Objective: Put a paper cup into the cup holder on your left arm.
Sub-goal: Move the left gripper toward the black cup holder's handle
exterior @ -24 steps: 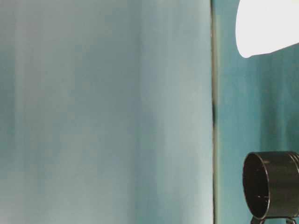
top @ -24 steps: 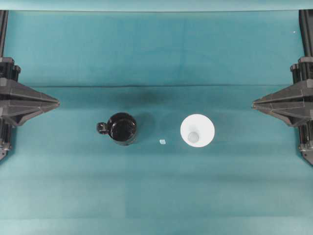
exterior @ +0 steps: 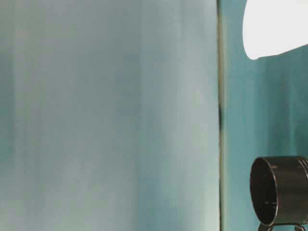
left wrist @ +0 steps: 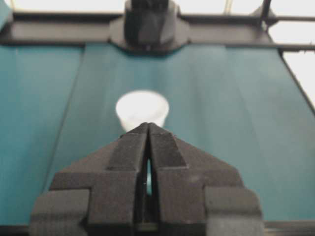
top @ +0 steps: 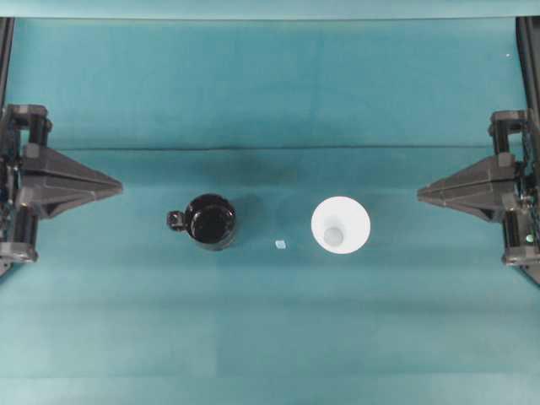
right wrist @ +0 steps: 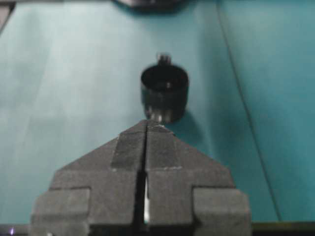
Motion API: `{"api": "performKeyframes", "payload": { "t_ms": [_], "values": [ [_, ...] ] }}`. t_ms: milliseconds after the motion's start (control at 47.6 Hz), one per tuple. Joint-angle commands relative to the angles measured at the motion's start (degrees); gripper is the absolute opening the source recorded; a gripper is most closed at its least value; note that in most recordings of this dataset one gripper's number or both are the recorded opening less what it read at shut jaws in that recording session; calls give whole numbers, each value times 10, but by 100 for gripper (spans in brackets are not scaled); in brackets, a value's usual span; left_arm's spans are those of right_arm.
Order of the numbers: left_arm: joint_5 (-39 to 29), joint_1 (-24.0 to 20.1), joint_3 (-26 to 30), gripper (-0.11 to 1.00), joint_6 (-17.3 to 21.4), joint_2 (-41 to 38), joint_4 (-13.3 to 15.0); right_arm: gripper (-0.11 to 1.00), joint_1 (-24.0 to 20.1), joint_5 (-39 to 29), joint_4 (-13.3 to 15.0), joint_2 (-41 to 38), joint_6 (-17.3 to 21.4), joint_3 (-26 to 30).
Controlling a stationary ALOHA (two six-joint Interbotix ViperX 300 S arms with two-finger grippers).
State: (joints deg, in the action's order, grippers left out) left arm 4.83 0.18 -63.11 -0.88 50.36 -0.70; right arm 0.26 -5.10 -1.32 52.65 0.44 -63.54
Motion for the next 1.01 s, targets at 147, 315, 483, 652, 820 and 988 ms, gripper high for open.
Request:
{"api": "performKeyframes", "payload": {
  "t_ms": [147,315,483,652,820,988],
  "values": [
    [-74,-7,14,3,0,-21,-2,-3,4,-71,-3,-12,8,13],
    [-146,-7,14,3,-2,-52,-2,-3,10,-110,-3,-18,27,12],
    [-178,-7,18,3,-4,-91,-2,-3,10,-124,-2,-18,33,12],
    [-176,-5,22,3,-11,-127,-1,-3,10,-141,-3,-20,33,11],
    [-162,-5,20,3,-23,-167,-2,-3,10,-143,-2,-20,33,11],
    [-156,-5,22,3,-37,-206,-2,-3,10,-147,-2,-22,33,11]
  ]
}}
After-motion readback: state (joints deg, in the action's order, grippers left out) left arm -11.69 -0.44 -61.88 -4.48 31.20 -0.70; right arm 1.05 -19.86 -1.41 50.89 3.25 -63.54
